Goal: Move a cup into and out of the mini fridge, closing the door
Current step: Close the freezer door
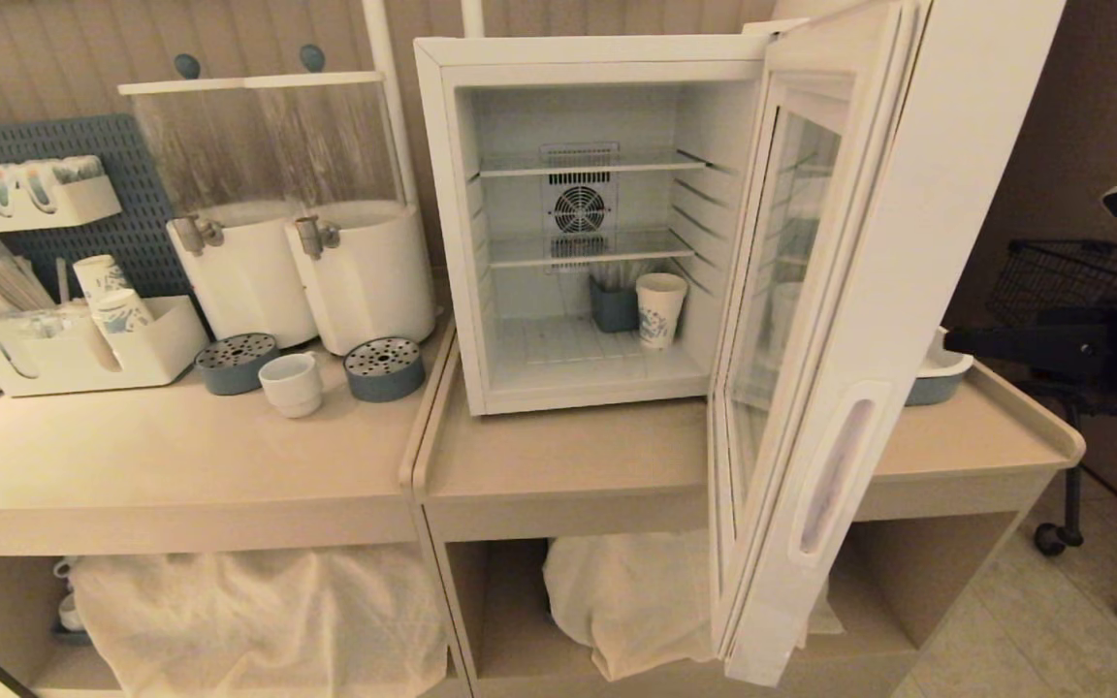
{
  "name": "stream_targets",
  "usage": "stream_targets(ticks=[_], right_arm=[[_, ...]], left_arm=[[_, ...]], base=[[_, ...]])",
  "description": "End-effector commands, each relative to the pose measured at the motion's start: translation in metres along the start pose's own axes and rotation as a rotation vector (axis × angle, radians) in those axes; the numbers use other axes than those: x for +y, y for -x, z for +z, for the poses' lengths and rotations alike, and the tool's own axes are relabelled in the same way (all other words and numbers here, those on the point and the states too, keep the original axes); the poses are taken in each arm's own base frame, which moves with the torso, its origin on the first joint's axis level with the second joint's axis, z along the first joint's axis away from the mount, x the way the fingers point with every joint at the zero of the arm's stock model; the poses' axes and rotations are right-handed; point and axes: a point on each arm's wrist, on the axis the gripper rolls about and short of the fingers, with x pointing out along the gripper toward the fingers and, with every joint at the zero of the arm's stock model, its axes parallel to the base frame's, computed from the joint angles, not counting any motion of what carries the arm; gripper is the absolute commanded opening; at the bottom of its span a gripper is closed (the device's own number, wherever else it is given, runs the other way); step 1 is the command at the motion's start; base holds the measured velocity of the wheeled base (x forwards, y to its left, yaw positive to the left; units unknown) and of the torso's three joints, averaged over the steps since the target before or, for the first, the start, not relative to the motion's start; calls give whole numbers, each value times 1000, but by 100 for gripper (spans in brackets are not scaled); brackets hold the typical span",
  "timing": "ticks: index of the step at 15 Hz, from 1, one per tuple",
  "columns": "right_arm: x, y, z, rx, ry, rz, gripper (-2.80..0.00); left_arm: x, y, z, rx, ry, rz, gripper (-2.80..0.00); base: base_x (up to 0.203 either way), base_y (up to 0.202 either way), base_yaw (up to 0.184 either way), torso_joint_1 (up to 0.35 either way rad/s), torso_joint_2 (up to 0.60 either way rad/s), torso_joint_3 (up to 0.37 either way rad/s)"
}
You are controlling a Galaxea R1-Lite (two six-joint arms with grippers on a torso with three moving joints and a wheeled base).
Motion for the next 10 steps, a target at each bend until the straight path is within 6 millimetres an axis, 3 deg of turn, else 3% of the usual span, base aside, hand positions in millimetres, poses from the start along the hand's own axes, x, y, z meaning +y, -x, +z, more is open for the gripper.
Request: stream_targets(ticks=[1,5,10], right_arm=[[-5,-20,-2,31,-27,-13,-280],[-5,-49,-3,72,-43,-50,-280],[-9,-67,0,84,-77,-105,-280]], left_arm=[[0,0,0,1,1,0,-280],[0,0,0,-1,1,0,-280],[0,0,0,0,2,0,-280]], base=[[0,0,0,0,0,0],[0,0,0,0,0,0],[0,0,0,0,0,0]])
